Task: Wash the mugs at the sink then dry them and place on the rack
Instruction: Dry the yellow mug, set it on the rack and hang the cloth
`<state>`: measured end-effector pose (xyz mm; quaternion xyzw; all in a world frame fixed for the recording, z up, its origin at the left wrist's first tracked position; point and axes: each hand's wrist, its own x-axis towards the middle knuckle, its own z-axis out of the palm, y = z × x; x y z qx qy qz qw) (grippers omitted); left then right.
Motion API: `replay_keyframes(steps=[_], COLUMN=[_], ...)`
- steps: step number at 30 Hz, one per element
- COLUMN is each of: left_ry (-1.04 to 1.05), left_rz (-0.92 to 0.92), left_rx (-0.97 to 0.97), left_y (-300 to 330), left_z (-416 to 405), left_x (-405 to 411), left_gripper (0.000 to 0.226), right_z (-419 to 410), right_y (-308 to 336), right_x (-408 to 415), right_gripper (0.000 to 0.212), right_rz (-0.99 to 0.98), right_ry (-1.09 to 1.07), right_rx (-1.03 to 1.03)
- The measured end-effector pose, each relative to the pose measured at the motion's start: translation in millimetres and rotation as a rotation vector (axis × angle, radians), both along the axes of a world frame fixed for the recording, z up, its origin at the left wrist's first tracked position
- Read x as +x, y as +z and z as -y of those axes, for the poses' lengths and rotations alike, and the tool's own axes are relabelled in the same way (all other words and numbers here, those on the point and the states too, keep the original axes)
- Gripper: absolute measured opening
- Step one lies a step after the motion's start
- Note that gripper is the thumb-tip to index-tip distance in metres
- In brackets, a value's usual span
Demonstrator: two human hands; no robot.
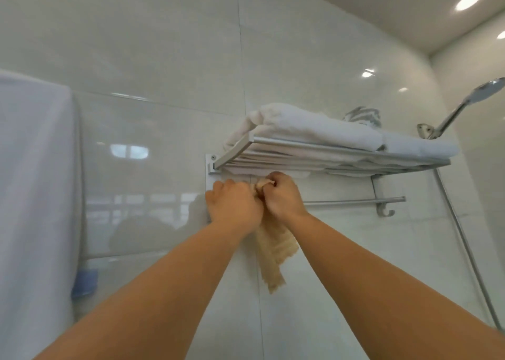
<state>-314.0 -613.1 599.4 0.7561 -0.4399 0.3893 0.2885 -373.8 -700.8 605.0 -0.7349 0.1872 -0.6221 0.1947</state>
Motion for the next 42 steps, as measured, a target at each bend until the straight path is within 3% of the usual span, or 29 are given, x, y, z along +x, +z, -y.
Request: replay_keyframes(steps=[4,7,10,13,15,21,26,29,31,36,39,42], left_ry=[-0.173,-0.176,-0.194,-0.159,-0.1,0.017,-0.061,-0.147,-0.24,-0.488,-0.643,-0.646], left_rz=[-0.067,0.127,0.044,0.024,0.03,0.049,0.054,0.019,-0.06,-0.381,-0.719,-0.963], left_rx=[-0.079,0.003,0.123,0.187,0.223,0.245,0.178,0.143,0.094,-0.152,-0.175,-0.088], left_y=[1.3,0.9,3.8,7.9,11.2,15.1,16.0,14.5,13.3,3.8,-17.4,-54.3], left_z=[4.6,3.5,0.1,1.5,2.9,3.9,-2.7,-14.0,-25.6,-63.3,-97.2,-141.6], left_x=[15.0,19.7,21.8,25.8,26.5,21.2,29.8,34.6,39.1,50.3,53.8,63.5], left_gripper=[0.031,0.014,0.023,0.027,0.029,0.025,0.028,0.026,0.022,0.017,0.011,0.005], right_z=[11.9,6.6,7.8,13.8,8.0,12.1,13.5,10.2,10.9,-14.1,-53.7,-102.4], right_y=[5.0,16.1,14.8,-4.8,-20.7,-39.3,-6.8,6.8,4.7,-23.0,-41.4,-65.7], right_x=[-1.4,-6.4,-10.2,-24.9,-34.9,-28.8,-22.0,-22.2,-24.0,-36.2,-40.9,-41.8], right_gripper=[0.027,0.042,0.025,0.014,0.018,0.031,0.04,0.042,0.035,0.017,0.022,0.022], right_rz=[-0.381,-0.617,-0.481,-0.127,-0.057,-0.342,-0.642,-0.69,-0.578,-0.052,-0.013,-0.169], right_ry=[0.04,0.046,0.055,-0.255,-0.351,-0.291,-0.247,-0.261,-0.267,-0.273,-0.022,0.24], right_rx=[0.137,0.219,0.128,-0.125,-0.19,-0.334,-0.089,0.013,-0.04,-0.199,0.037,0.408])
